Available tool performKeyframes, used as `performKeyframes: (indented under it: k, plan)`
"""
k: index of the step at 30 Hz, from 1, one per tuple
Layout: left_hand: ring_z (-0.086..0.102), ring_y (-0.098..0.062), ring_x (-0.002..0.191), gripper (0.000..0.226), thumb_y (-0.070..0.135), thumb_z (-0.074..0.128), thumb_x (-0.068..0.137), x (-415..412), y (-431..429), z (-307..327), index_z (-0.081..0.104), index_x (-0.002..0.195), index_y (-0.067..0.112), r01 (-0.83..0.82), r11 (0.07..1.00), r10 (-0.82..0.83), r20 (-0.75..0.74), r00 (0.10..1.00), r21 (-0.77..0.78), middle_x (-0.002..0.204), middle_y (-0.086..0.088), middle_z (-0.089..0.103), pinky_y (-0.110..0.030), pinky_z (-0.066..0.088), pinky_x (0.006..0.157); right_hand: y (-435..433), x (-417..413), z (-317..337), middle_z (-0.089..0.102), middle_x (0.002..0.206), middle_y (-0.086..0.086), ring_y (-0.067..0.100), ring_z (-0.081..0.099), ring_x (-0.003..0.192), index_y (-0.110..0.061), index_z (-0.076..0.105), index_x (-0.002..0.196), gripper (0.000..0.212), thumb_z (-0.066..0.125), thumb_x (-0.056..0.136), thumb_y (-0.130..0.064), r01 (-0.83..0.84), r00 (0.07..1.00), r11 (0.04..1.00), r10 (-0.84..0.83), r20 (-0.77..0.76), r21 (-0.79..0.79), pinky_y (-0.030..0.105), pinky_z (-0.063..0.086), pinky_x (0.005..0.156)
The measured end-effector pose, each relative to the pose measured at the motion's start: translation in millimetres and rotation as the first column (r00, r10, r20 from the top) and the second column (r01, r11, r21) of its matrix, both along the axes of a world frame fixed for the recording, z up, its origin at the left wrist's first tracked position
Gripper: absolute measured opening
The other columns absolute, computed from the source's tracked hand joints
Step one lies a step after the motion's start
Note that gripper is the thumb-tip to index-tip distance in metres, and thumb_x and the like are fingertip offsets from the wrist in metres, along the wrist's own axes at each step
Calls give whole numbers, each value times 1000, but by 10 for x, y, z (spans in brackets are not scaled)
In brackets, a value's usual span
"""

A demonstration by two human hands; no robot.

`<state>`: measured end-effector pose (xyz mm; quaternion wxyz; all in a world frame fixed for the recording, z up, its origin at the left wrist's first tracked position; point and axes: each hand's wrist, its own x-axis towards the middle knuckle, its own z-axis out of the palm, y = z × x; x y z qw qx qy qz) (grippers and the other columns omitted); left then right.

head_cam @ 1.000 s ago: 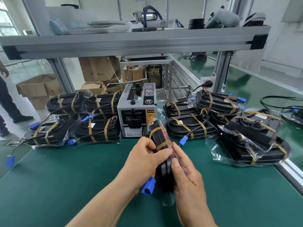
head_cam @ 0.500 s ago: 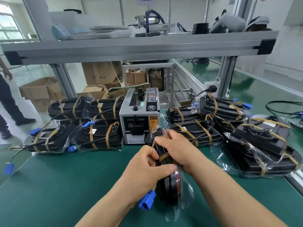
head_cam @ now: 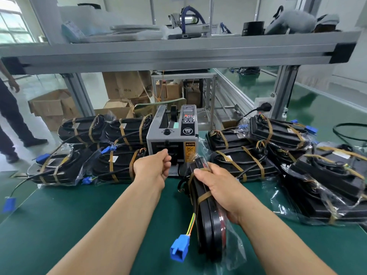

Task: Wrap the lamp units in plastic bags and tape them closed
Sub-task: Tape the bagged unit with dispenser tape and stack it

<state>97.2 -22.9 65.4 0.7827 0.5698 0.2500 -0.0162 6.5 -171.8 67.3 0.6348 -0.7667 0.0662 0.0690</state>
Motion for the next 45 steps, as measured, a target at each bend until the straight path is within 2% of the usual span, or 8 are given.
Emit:
performKeyframes:
  k: [5, 7, 9, 13, 16, 21, 28, 45]
  plan:
    - [50, -2, 33, 17, 10, 70, 88, 36, -121, 26, 61, 73, 10, -123, 991, 123, -3, 992, -59, 48, 3, 60, -15, 40, 36, -24, 7, -34, 60, 89, -14, 10, 59, 95, -21, 55, 80, 24, 60, 94, -39, 21, 1000, 999, -20, -7, 38, 28, 44, 88]
    - [47, -3, 34, 16, 8, 67, 86, 6, -142, 26, 60, 71, 11, -180, 982, 182, 25, 983, -62, 44, 5, 56, -17, 39, 38, 3, -9, -6, 68, 101, -6, 16, 63, 105, -25, 62, 93, 23, 60, 87, -47, 13, 1000, 1000, -14, 8, 22, 33, 48, 97]
    - [43, -4, 35, 16, 7, 65, 85, -61, -115, 28, 60, 70, 12, -178, 981, 185, 94, 978, -73, 42, 7, 52, -18, 37, 40, 30, -22, 29, 70, 113, 4, 24, 63, 112, -25, 63, 112, 48, 57, 74, -54, 5, 1000, 1000, -5, 9, 27, 45, 46, 105]
    - [41, -5, 41, 26, 9, 66, 89, -270, 84, 88, 61, 65, 19, 141, 990, -143, 271, 952, 29, 52, 6, 50, -18, 39, 45, 17, -4, 8, 72, 107, 9, 31, 67, 107, -22, 64, 92, 32, 60, 74, -49, -1, 1000, 999, 1, 8, 53, 52, 48, 103]
    - [42, -7, 46, 31, 12, 63, 90, -411, 143, 194, 63, 61, 20, 474, 853, -522, 321, 790, 220, 59, 3, 51, -19, 40, 49, 18, 24, -37, 68, 91, 7, 31, 65, 91, -23, 62, 88, 18, 65, 81, -39, -14, 999, 997, 10, 41, 81, 58, 48, 101]
    - [37, -7, 49, 18, 14, 66, 91, -383, 3, 305, 62, 74, 16, 565, 658, -717, 187, 671, 498, 56, 4, 47, -18, 33, 52, 24, 33, -45, 65, 89, 9, 27, 59, 85, -17, 65, 97, 33, 66, 72, -39, -20, 999, 990, 15, 33, 142, 61, 46, 100]
    - [34, -7, 46, 22, 12, 69, 89, -263, -38, 292, 62, 69, 15, 591, 610, -744, 126, 656, 528, 49, 5, 45, -17, 33, 48, 41, 44, -45, 70, 111, 22, 45, 63, 111, -18, 67, 103, 41, 65, 69, -42, 16, 999, 993, -21, 41, 119, 61, 47, 102]
    - [42, -1, 40, 23, 13, 76, 83, -199, -91, 166, 63, 64, 18, 469, 649, -682, 184, 708, 599, 51, 7, 53, -12, 36, 42, 38, 59, -105, 69, 110, 23, 47, 62, 110, -16, 66, 100, 40, 65, 69, -43, 29, 998, 992, -36, 59, 119, 62, 47, 100]
